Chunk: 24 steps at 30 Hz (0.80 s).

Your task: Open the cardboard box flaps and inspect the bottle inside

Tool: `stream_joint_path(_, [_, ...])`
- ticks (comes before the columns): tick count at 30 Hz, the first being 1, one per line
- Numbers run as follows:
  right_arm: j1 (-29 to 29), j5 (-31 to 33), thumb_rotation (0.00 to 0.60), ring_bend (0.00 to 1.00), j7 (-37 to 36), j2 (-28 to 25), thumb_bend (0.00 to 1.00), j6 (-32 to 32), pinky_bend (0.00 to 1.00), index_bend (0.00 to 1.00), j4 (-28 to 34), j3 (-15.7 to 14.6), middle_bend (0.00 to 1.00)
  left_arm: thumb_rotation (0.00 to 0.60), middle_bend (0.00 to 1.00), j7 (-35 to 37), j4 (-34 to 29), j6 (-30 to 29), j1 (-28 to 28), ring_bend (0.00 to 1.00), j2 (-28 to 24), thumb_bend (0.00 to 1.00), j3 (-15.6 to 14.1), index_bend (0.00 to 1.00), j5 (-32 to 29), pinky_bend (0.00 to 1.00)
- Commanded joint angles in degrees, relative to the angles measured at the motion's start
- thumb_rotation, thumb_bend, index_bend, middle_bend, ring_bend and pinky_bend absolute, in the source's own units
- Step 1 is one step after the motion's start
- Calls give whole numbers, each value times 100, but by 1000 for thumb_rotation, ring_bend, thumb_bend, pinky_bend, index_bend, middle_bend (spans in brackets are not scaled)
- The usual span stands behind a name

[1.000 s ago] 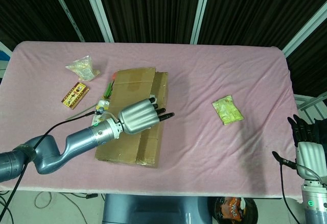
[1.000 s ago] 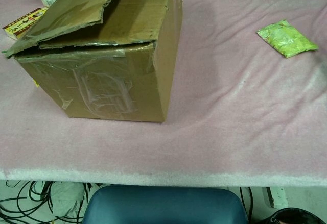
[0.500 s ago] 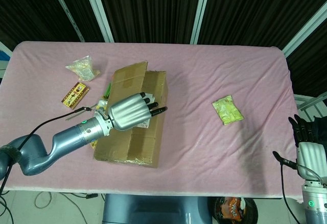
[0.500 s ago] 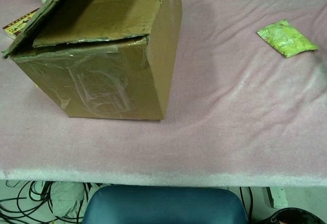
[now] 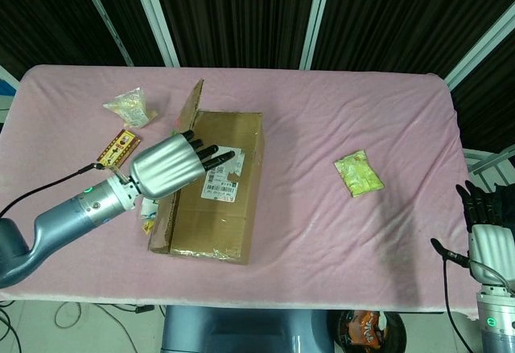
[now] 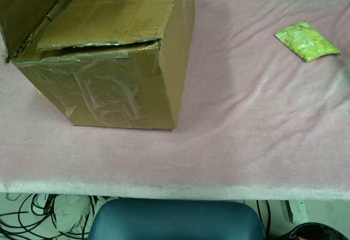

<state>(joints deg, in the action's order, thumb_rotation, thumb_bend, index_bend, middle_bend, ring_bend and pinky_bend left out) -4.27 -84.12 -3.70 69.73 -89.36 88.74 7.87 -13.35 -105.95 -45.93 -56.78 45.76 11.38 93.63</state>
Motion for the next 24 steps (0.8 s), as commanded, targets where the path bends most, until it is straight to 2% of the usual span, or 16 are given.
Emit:
stream_joint_path(1, [0,-1,600,38,9,4,214,-10,217,0,-7,7,0,600,313,152,-91,-258,255,496,-327,767,-122,137,188,527])
stream_joint_path(7, [6,9,600,39,36,13,214,-26,217,0,-4,17,0,600,313,480,-53,-698,729,496,-826,766,-408,138,577,527])
stream_joint_path(13, [13,-6,600,38,97,15,214,-55,217,0,12,18,0,600,309,742,205,-1140,1186,496,-959,764,-666,137,798,527])
stream_joint_path(17, [22,13,600,39,102,6,214,-62,217,0,14,28,0,600,304,911,380,-1685,1640,495,-1017,745,-820,137,849,525])
stream_joint_path(20, [26,24,600,39,94,-3,214,-58,217,0,17,30,0,600,286,1006,468,-2048,1933,447,-999,626,-890,129,814,485])
stream_joint_path(22, [26,11,600,39,102,-17,214,-58,217,0,23,26,0,600,246,1064,509,-2363,2225,355,-922,448,-951,109,689,391])
stream_joint_path(24, [22,-31,600,39,118,-38,215,-67,217,0,34,16,0,600,196,1087,473,-2700,2541,266,-756,323,-995,86,490,301])
